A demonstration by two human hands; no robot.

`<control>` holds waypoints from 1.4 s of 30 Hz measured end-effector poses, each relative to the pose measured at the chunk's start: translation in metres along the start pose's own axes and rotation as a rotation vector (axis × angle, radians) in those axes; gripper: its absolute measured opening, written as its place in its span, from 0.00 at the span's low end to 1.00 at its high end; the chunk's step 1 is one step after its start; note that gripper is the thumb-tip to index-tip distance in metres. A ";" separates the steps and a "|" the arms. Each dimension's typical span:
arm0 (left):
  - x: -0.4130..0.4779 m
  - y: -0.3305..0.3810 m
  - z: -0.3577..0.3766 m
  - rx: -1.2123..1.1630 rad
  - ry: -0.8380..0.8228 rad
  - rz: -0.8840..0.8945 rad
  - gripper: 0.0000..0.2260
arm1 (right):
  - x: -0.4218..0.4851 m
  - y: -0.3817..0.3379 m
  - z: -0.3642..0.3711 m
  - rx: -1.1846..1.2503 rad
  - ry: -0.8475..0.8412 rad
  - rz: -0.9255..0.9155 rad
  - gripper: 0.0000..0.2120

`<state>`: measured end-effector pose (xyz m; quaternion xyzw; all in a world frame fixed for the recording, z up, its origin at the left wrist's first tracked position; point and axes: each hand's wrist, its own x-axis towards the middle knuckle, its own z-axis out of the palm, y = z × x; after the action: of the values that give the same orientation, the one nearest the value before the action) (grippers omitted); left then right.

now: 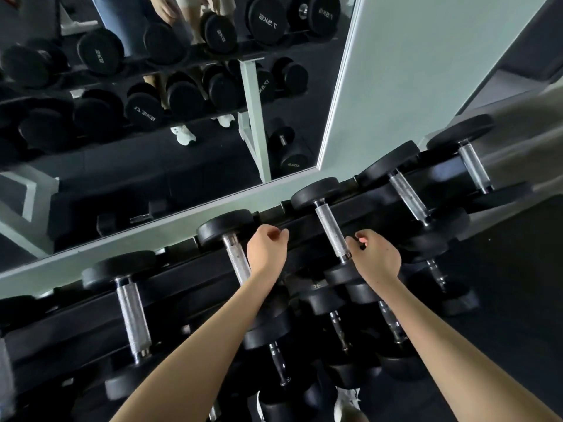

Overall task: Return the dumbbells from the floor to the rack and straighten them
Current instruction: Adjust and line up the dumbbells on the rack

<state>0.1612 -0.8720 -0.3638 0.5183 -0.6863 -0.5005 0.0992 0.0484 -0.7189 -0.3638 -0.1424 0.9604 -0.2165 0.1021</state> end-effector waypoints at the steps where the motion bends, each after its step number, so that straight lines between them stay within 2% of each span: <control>1: 0.001 0.005 0.011 -0.018 -0.029 -0.001 0.12 | 0.010 0.004 -0.001 -0.022 -0.039 -0.004 0.17; 5: 0.006 0.030 0.056 -0.004 -0.077 -0.020 0.11 | 0.048 0.019 -0.003 -0.076 -0.175 -0.023 0.20; 10: 0.010 0.070 0.119 -0.053 -0.054 -0.035 0.09 | 0.098 0.049 -0.033 -0.146 0.138 -0.155 0.16; 12: 0.013 0.086 0.146 -0.071 -0.070 -0.027 0.09 | 0.123 0.068 -0.048 -0.230 0.176 -0.153 0.17; 14: 0.013 0.103 0.176 -0.073 -0.111 -0.039 0.10 | 0.148 0.090 -0.061 -0.320 0.040 -0.081 0.20; 16: 0.014 0.121 0.205 -0.072 -0.144 -0.043 0.13 | 0.175 0.106 -0.066 -0.356 -0.189 -0.046 0.23; 19: 0.021 0.146 0.248 -0.062 -0.174 -0.049 0.17 | 0.211 0.116 -0.065 -0.354 -0.527 -0.134 0.24; 21: 0.028 0.158 0.272 -0.090 -0.172 -0.077 0.17 | 0.225 0.119 -0.063 -0.319 -0.648 -0.183 0.23; 26: 0.039 0.168 0.301 -0.102 -0.033 -0.112 0.15 | 0.235 0.128 -0.060 -0.249 -0.645 -0.181 0.23; 35: 0.053 0.169 0.307 -0.100 -0.072 -0.098 0.15 | 0.246 0.132 -0.062 -0.145 -0.689 -0.104 0.21; 42: 0.055 0.160 0.302 -0.061 -0.118 -0.070 0.14 | 0.229 0.130 -0.053 -0.101 -0.627 -0.024 0.20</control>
<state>-0.1588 -0.7460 -0.4036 0.5086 -0.6568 -0.5539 0.0568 -0.2102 -0.6592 -0.4054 -0.2186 0.8898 -0.1155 0.3835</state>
